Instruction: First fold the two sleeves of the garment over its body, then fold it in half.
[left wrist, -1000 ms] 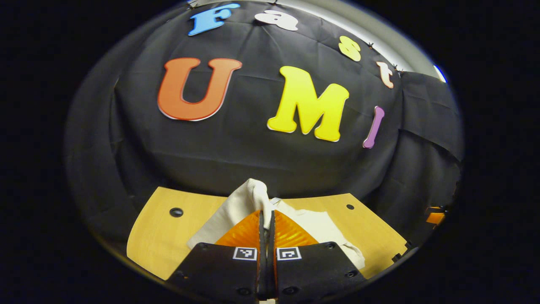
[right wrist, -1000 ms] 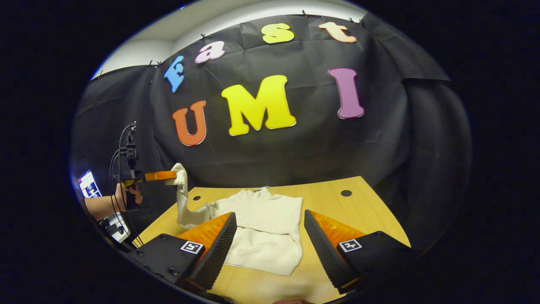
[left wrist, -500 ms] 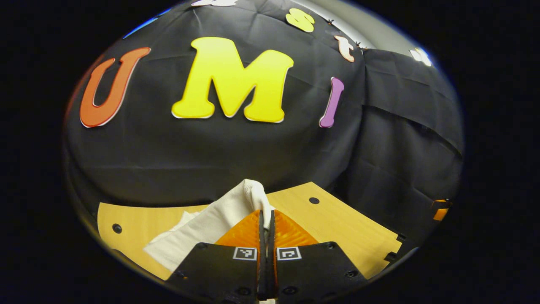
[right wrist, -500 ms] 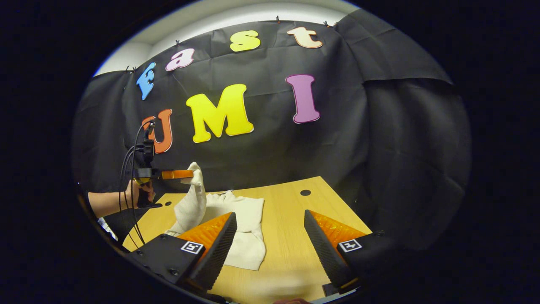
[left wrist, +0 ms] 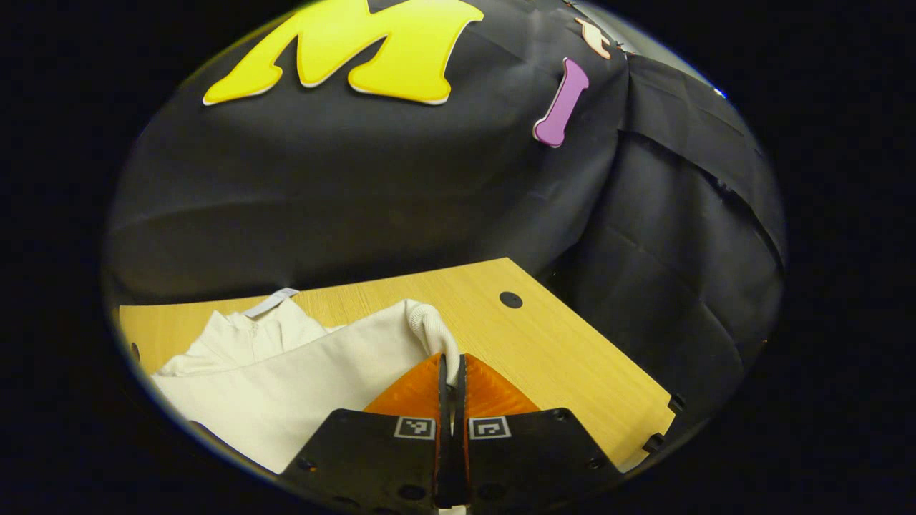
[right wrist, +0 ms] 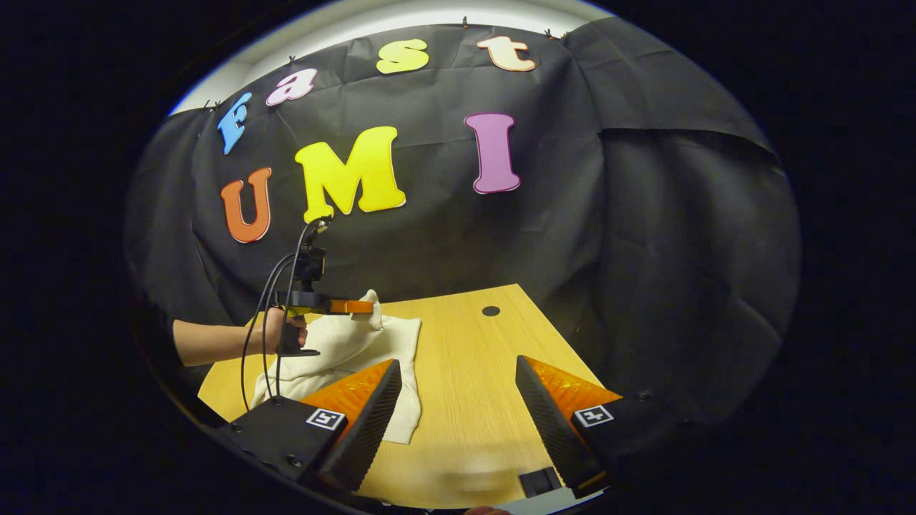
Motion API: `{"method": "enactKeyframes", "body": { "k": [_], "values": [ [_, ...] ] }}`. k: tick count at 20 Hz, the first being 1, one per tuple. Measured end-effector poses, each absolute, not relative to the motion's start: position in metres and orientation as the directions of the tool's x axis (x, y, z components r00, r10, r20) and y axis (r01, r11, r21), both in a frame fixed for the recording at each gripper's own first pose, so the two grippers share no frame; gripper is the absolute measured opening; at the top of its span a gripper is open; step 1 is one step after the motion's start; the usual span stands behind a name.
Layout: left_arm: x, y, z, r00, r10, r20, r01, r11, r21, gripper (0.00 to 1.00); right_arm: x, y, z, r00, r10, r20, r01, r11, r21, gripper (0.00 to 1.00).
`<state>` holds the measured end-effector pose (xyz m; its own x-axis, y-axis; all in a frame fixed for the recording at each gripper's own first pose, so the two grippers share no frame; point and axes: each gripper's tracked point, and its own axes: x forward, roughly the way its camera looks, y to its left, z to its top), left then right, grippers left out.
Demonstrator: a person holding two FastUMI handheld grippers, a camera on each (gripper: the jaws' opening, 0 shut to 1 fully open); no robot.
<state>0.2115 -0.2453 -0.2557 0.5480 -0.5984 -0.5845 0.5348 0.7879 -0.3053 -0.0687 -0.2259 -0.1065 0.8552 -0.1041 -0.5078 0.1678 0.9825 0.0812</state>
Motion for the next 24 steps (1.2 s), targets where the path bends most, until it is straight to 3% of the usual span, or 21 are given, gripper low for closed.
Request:
{"method": "enactKeyframes", "body": {
  "k": [8, 10, 13, 24],
  "values": [
    [0.232, -0.258, -0.34, 0.519, -0.515, -0.682, 0.491, 0.833, -0.255, 0.07, -0.071, -0.233, -0.117, 0.819, -0.124, -0.56, 0.183, 0.982, 0.05, 0.99],
    [0.232, -0.26, -0.338, 0.53, -0.52, -0.67, 0.469, 0.838, -0.28, 0.27, -0.067, -0.23, -0.117, 0.818, -0.118, -0.563, 0.172, 0.984, 0.044, 0.99],
    [0.229, -0.249, -0.322, 0.578, -0.507, -0.639, 0.441, 0.853, -0.279, 0.99, -0.058, -0.22, -0.118, 0.823, -0.093, -0.56, 0.15, 0.987, 0.057, 1.0],
    [0.176, -0.122, -0.208, 0.829, -0.274, -0.488, 0.236, 0.962, -0.139, 0.99, 0.004, -0.149, -0.111, 0.881, 0.019, -0.473, 0.024, 0.996, 0.085, 1.0]
  ]
}}
